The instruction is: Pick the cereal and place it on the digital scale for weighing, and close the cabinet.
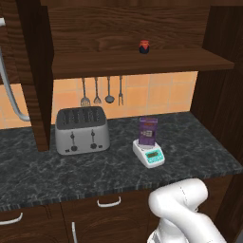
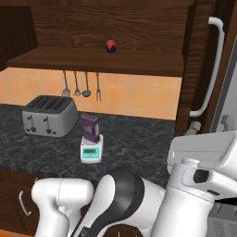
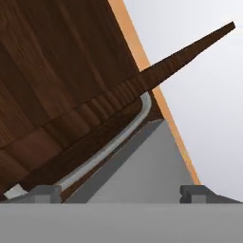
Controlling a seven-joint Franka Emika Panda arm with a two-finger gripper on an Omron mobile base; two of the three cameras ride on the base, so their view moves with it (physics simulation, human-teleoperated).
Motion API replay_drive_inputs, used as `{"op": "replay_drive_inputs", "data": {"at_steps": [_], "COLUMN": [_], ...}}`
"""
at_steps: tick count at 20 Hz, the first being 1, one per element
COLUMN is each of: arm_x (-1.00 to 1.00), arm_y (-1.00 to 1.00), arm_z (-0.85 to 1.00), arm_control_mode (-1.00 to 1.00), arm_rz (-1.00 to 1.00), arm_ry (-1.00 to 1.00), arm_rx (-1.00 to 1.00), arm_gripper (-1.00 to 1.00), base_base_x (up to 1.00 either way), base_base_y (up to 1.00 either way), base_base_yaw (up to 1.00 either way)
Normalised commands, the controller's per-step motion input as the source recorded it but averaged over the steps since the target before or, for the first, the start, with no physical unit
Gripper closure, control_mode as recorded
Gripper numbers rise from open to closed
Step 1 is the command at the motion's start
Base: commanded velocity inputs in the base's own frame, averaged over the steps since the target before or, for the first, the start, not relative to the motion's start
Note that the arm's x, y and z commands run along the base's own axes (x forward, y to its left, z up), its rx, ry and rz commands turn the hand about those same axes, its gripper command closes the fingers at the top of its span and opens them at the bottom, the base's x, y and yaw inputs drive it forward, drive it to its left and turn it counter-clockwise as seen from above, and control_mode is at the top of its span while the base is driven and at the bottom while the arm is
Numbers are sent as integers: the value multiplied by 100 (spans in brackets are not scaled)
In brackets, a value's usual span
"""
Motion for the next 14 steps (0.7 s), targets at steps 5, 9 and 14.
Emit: {"op": "replay_drive_inputs", "data": {"at_steps": [5, 9, 14], "arm_x": [18, 56, 80], "arm_y": [-26, -24, -1], "arm_z": [-18, -25, -20], "arm_control_mode": [-100, -100, -100], "arm_rz": [-1, 0, 1], "arm_ry": [1, 1, -3], "arm_rx": [0, -1, 0], "arm_gripper": [-100, -100, -100], "base_base_x": [0, 0, 0], "base_base_y": [0, 0, 0], "base_base_yaw": [0, 0, 0]}}
